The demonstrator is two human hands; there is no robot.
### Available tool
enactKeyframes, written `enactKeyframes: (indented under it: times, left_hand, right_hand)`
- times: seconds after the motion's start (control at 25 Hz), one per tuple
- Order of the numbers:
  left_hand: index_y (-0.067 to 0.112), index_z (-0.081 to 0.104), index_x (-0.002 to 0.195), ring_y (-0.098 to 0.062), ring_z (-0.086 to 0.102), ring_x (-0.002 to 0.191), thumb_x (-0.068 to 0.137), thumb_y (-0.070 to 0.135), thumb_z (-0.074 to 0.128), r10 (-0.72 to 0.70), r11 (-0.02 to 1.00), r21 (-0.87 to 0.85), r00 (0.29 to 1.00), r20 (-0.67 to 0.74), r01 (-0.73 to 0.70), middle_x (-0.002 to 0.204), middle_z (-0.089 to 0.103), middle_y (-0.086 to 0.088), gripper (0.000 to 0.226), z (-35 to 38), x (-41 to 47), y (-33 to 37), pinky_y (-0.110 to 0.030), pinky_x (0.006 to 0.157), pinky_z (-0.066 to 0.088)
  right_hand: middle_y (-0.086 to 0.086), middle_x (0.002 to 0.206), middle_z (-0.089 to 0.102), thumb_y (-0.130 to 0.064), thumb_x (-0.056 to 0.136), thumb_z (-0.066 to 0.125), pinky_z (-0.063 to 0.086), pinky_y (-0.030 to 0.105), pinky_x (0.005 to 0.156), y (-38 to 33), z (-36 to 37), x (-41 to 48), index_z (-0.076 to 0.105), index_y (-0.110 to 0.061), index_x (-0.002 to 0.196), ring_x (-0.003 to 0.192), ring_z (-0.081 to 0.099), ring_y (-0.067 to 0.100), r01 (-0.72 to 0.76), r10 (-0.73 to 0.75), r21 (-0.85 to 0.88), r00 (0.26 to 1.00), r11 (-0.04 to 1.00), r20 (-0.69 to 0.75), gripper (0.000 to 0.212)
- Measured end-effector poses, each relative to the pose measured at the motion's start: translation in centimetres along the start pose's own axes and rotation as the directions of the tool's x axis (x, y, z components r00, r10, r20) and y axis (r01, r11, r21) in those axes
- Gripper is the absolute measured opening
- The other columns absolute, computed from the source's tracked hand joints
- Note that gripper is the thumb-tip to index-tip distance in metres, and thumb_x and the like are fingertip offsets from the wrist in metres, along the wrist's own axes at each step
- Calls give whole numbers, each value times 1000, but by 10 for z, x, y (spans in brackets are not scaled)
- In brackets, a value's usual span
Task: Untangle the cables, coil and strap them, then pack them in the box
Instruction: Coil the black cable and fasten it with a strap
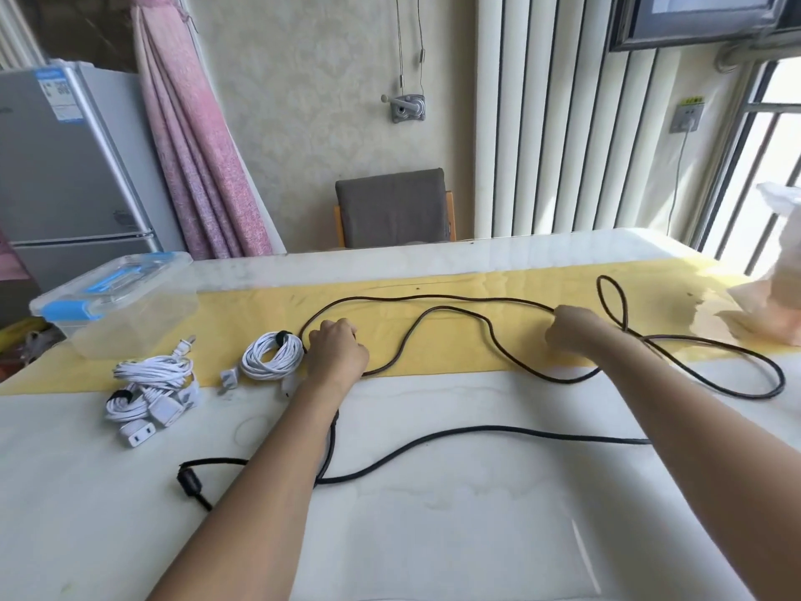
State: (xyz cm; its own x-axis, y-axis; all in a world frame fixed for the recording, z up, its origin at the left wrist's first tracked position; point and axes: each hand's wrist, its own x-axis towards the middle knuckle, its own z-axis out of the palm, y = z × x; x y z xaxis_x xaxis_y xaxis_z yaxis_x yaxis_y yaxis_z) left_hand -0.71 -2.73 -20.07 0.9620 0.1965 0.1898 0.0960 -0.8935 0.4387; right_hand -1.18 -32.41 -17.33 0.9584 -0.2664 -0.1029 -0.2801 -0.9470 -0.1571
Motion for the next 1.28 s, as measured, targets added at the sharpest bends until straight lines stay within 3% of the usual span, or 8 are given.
enactKeyframes:
  times: [0.2,0.4,0.56,0.72,0.88,0.96,1.08,1.28]
  left_hand:
    - [14,57,123,-30,42,121,92,15,49,47,999,5,999,-25,-47,128,52,-9,32,5,1,-2,-37,93,39]
    - [14,58,121,-23,45,122,92,17,55,214,954,-192,970,-112,-232,126,53,-5,29,0,-11,5,-29,99,36]
    - [8,47,133,-15,40,127,87,21,58,407,747,-353,808,-427,-563,132,48,-4,48,-12,-39,38,-16,105,27]
    - [5,43,135,-16,42,126,90,10,57,568,651,-242,674,-472,-719,131,49,-7,47,-16,-46,70,-29,110,31]
    - [16,52,92,-1,45,61,99,13,44,483,656,-473,809,-336,-588,66,48,13,12,-31,-47,82,-18,57,33]
    - [22,48,74,-6,33,51,99,21,46,299,571,-716,914,-273,-401,53,37,12,25,-45,-44,89,-22,52,29]
    - [24,44,70,-7,24,45,103,25,37,180,266,-926,957,-227,-269,52,28,13,33,-63,-43,100,-20,44,24]
    - [17,50,85,-2,23,39,103,23,33,319,-173,-984,947,-21,37,53,28,10,26,-77,-52,99,-15,38,16]
  right_hand:
    - [20,104,62,5,83,46,43,32,68,-5,23,15,63,3,101,94,57,36,-16,81,242,962,970,-261,25]
    - [11,104,66,6,84,52,37,18,73,-26,-14,-9,64,-6,105,87,56,18,441,59,534,729,721,-682,27]
    - [0,88,66,0,79,67,48,14,74,-53,-53,-52,54,-10,96,81,62,10,735,20,586,618,342,-786,24]
    - [-9,82,69,2,73,77,51,14,76,-75,-40,-89,54,-18,96,79,67,5,815,-336,470,571,338,-749,37]
    - [-3,93,65,-4,80,74,52,21,80,-77,-32,-88,52,-17,102,88,66,12,854,-352,489,519,177,-779,34]
    - [-3,109,60,-12,87,68,51,28,87,-79,-24,-80,50,-18,112,102,62,14,731,-305,678,664,76,-683,32]
    - [-6,132,52,-23,97,53,41,40,105,-91,-1,-72,46,-21,131,121,51,9,518,-417,843,805,147,-421,35]
    - [-11,106,63,-11,88,47,38,29,97,-100,3,-88,64,-23,100,106,52,5,519,-755,842,610,150,-242,23]
